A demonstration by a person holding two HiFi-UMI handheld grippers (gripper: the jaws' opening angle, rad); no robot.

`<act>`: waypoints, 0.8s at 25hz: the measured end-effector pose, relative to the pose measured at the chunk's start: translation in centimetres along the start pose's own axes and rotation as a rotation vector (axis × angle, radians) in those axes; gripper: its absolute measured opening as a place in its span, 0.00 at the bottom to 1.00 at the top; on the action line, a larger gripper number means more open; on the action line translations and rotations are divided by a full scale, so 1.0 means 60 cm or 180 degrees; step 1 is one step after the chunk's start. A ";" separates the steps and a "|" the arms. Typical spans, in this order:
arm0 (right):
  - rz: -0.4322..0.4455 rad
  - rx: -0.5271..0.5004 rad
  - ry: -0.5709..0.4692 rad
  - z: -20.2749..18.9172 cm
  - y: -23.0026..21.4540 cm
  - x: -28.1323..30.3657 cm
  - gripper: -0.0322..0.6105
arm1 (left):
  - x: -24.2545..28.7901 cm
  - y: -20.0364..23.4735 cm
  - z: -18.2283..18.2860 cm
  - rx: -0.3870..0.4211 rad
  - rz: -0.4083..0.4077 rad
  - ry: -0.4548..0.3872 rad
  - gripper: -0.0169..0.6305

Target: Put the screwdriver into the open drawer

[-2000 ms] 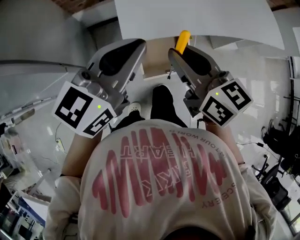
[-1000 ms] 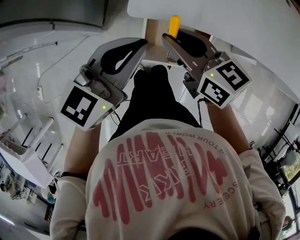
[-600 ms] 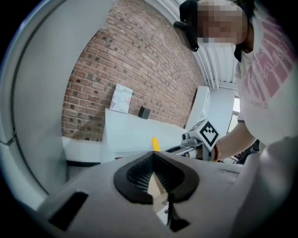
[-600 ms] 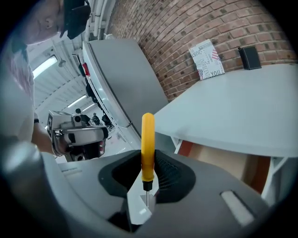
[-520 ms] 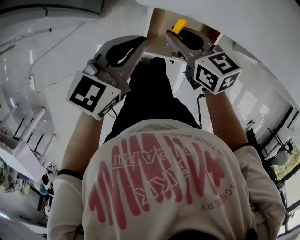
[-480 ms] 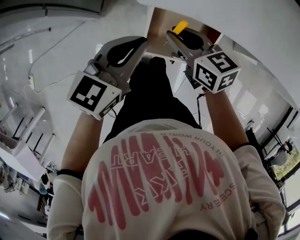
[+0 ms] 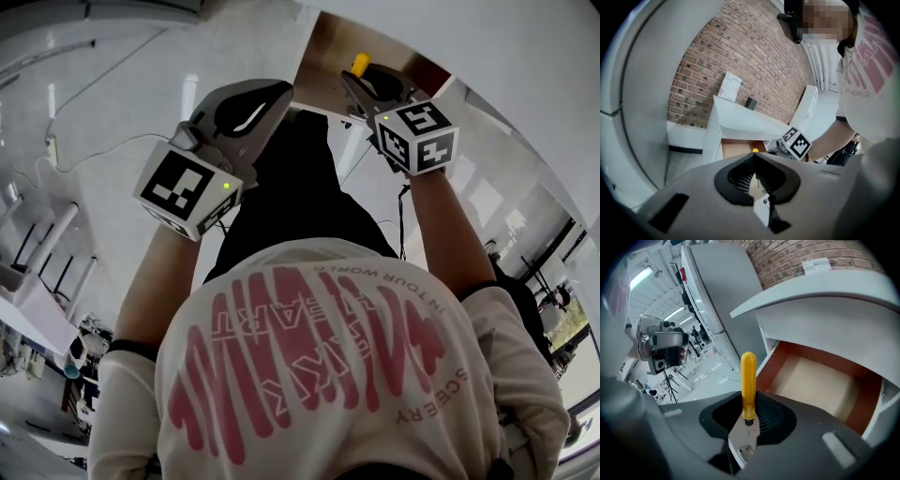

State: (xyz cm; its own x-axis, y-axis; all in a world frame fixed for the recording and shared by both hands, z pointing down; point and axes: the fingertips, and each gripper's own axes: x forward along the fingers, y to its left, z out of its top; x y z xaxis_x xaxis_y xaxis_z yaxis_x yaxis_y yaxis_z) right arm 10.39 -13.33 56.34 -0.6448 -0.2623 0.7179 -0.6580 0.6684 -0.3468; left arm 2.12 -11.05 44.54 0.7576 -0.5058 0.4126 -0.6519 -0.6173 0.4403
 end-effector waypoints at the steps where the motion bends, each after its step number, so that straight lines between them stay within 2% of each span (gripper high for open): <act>1: -0.0013 -0.0021 0.0053 -0.007 -0.005 0.006 0.20 | 0.002 0.004 -0.002 -0.0017 0.0005 0.0003 0.03; 11: -0.0086 -0.0166 0.0498 -0.075 -0.030 0.035 0.20 | -0.001 0.010 -0.019 -0.0129 0.0063 -0.0005 0.03; 20: -0.0112 -0.0305 0.0742 -0.100 -0.057 0.063 0.20 | -0.001 0.014 -0.037 -0.0196 0.0106 0.0027 0.03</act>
State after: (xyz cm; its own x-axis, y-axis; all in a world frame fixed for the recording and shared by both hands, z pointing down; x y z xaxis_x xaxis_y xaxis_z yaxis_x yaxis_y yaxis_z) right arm 12.54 -12.42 63.84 -0.5077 -0.1264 0.8522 -0.6314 0.7276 -0.2683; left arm 1.47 -10.19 46.64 0.7353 -0.5201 0.4346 -0.6777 -0.5619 0.4742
